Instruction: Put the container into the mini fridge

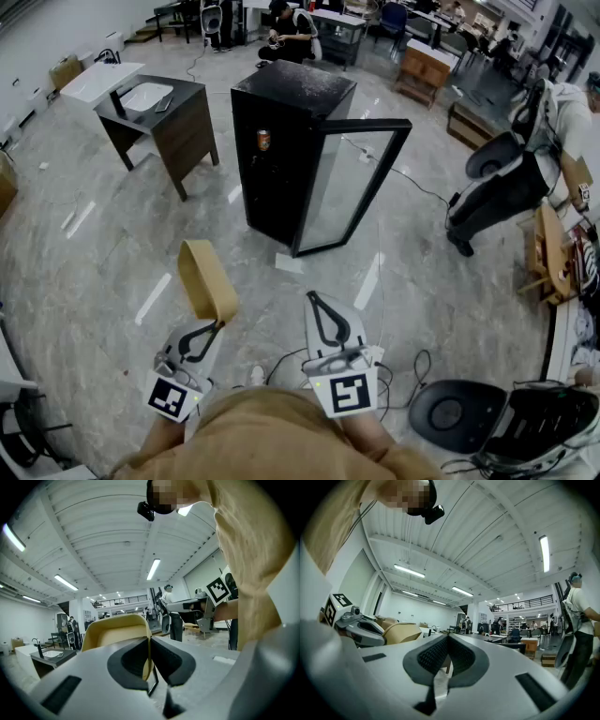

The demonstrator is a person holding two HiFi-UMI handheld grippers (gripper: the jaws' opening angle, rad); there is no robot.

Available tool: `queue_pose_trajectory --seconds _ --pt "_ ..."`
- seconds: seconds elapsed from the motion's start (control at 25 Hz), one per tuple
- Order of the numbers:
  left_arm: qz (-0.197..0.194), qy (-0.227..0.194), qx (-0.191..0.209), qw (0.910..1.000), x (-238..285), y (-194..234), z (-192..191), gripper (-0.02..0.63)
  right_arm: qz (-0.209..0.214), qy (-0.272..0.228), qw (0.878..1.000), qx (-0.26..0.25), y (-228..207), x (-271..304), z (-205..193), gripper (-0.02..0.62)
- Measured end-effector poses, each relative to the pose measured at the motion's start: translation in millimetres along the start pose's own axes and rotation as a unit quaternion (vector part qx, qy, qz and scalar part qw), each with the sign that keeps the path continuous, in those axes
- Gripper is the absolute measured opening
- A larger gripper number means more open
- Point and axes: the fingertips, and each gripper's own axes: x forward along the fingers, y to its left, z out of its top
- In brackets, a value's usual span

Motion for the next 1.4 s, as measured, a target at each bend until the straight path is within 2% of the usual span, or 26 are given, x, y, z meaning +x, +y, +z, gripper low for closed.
queue_pose_trajectory --seconds 0.12,0.16,0.28,0.36,0.4,0.48,0.52,0.68,0.96,1.12,1.24,1.32,1.4 --pt "0.033 -0.027 -0.072 0.9965 1.2 9.0 -0.9 0.018 -0.007 0.003 1.0 0.002 -3.8 -1.6 -2.9 0.002" --pt "0.038 -0.032 -0.084 0.9953 2.2 11.0 -0.6 0.018 -0.009 0.004 1.0 0.001 -5.5 -1.9 -3.4 0.002" --pt "0.021 -0.024 -0.056 0.9979 9.1 9.6 1.0 0.018 -0.016 0.009 1.0 -0.002 -12.5 -3.1 -4.7 0.002" --pt "0.019 -0.029 -0.068 0.997 14.6 6.9 3.8 0.018 -0.019 0.01 1.0 -0.002 -16.4 -3.8 -4.5 0.002" --pt "0.012 -0.025 -0.062 0.9977 16.3 4.4 3.2 0.018 -0.019 0.01 1.0 -0.001 -17.0 -3.9 -4.4 0.002" --pt "-0.009 -0.008 -0.024 0.9996 17.6 0.2 -1.4 0.018 -0.019 0.013 1.0 0.0 -15.7 -3.1 -6.3 0.002" --pt "-0.014 -0.007 -0.018 0.9997 18.1 0.3 -3.1 0.018 -0.018 0.016 1.0 0.001 -14.5 -1.9 -8.5 0.002" --pt "-0.006 -0.02 -0.052 0.9984 20.7 6.1 -9.1 0.018 -0.011 0.018 1.0 0.013 -11.7 4.4 -14.4 0.002" --pt "-0.023 -0.01 -0.025 0.9994 21.0 24.3 -22.1 0.018 -0.015 0.015 1.0 0.005 -0.3 28.3 -16.5 0.002" --pt "-0.019 -0.027 -0.041 0.9986 18.6 44.8 -27.8 0.018 -0.022 0.015 1.0 0.001 10.0 42.3 -15.9 0.002" --pt "-0.034 -0.021 -0.018 0.9991 15.2 53.5 -35.3 0.018 -0.026 0.019 0.999 -0.005 18.9 49.7 -15.6 0.002" --pt "-0.023 -0.034 -0.058 0.9975 12.8 61.0 -41.1 0.018 -0.029 0.021 0.999 -0.005 26.4 53.9 -16.3 0.002" --pt "-0.019 -0.045 -0.079 0.9957 14.8 69.3 -48.7 0.018 -0.035 0.025 0.999 -0.002 30.3 58.4 -20.0 0.002"
